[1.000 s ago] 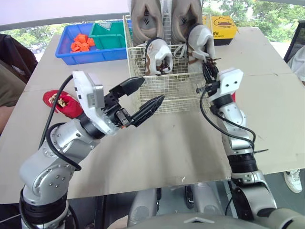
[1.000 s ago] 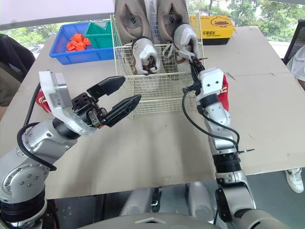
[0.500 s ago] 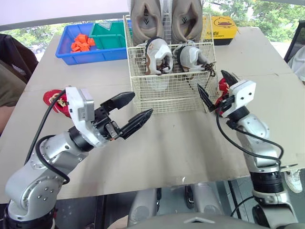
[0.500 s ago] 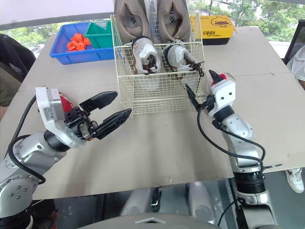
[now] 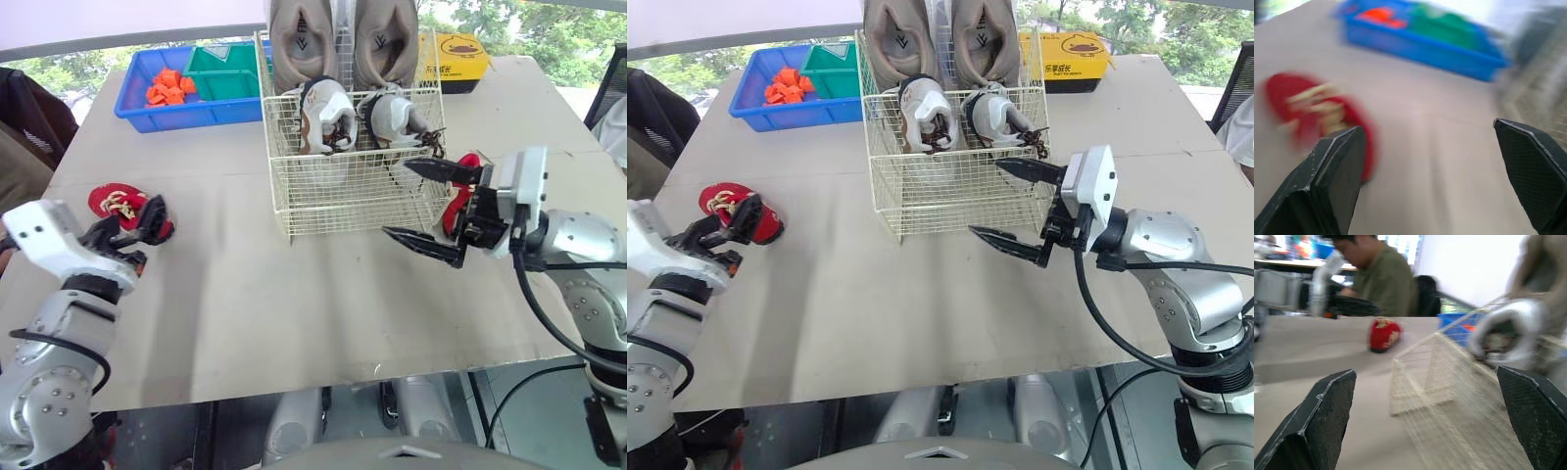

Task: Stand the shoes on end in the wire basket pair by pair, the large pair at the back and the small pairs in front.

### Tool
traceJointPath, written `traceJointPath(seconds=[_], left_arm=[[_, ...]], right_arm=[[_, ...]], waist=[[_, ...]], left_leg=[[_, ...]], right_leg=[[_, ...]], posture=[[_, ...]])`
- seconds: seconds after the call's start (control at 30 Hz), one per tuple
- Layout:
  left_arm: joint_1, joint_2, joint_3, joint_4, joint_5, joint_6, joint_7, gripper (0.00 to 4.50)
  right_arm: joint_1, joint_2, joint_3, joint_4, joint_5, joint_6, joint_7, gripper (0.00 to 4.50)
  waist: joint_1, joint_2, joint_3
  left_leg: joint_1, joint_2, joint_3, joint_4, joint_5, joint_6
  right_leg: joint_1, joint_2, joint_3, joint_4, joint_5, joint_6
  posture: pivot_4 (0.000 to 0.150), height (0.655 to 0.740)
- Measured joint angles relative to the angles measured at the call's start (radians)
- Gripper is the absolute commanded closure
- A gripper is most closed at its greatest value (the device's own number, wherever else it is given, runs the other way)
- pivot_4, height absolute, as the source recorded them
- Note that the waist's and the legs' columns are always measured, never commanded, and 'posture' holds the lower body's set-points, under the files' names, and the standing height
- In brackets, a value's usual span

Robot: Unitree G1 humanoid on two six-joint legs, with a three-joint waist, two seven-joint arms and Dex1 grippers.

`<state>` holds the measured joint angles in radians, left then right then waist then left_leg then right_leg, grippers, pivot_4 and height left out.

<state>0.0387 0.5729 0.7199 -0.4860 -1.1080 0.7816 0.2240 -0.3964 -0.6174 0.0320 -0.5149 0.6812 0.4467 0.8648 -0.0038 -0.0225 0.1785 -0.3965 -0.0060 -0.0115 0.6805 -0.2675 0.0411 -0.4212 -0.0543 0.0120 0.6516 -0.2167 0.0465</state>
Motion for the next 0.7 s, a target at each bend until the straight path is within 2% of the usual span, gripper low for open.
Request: traceJointPath(seconds=[0.13, 0.23, 0.3, 0.6, 0.67, 0.7], left_arm=[[-0.069, 0.165, 0.041, 0.149, -0.042, 0.09, -0.011, 0.0], [-0.148, 0.189, 0.056, 0.287, -0.066, 0.132, -0.01, 0.0], [-0.167, 0.196, 0.011, 0.348, -0.029, 0.146, -0.033, 0.0], [-0.151, 0.07, -0.196, 0.253, 0.213, 0.091, -0.016, 0.0], [-0.162, 0.06, -0.22, 0.259, 0.254, 0.068, -0.013, 0.5], [-0.198, 0.021, -0.235, 0.285, 0.334, -0.011, -0.008, 0.63]], right_arm=[[-0.029, 0.01, 0.011, 0.008, -0.004, 0.002, 0.026, 0.05], [-0.022, 0.009, 0.027, 0.01, -0.018, -0.003, 0.031, 0.05], [0.003, 0.0, 0.024, -0.007, -0.018, 0.0, 0.025, 0.05], [0.099, -0.036, -0.038, -0.107, -0.015, 0.024, -0.041, 0.05], [0.104, -0.038, -0.042, -0.112, -0.015, 0.027, -0.048, 0.0], [0.106, -0.039, -0.042, -0.113, -0.015, 0.028, -0.054, 0.0]], waist=[[0.0, -0.001, 0.0], [-0.001, -0.001, 0.0], [0.001, -0.001, 0.0], [0.006, -0.002, 0.0], [0.007, -0.001, 0.0], [0.016, 0.0, -0.001]], left_leg=[[0.0, -0.002, 0.0, 0.0, 0.0, 0.0], [0.0, -0.002, 0.0, 0.0, 0.0, 0.0], [-0.001, -0.002, 0.0, -0.002, 0.0, 0.0], [-0.001, -0.002, -0.001, -0.01, 0.002, -0.005], [-0.001, -0.002, -0.003, -0.012, 0.002, -0.004], [-0.002, -0.002, -0.003, -0.012, 0.002, -0.004]], right_leg=[[0.0, 0.003, -0.001, 0.0, 0.0, -0.001], [0.0, 0.002, -0.001, -0.002, 0.0, 0.0], [0.0, 0.002, -0.001, -0.003, 0.0, 0.0], [-0.001, -0.005, 0.003, -0.009, 0.0, 0.0], [-0.002, -0.005, 0.001, -0.009, 0.001, -0.001], [-0.002, -0.005, 0.001, -0.009, 0.001, -0.001]], posture=[[0.15, 0.74], [0.15, 0.74], [0.15, 0.74], [0.15, 0.74], [0.15, 0.74], [0.15, 0.74]])
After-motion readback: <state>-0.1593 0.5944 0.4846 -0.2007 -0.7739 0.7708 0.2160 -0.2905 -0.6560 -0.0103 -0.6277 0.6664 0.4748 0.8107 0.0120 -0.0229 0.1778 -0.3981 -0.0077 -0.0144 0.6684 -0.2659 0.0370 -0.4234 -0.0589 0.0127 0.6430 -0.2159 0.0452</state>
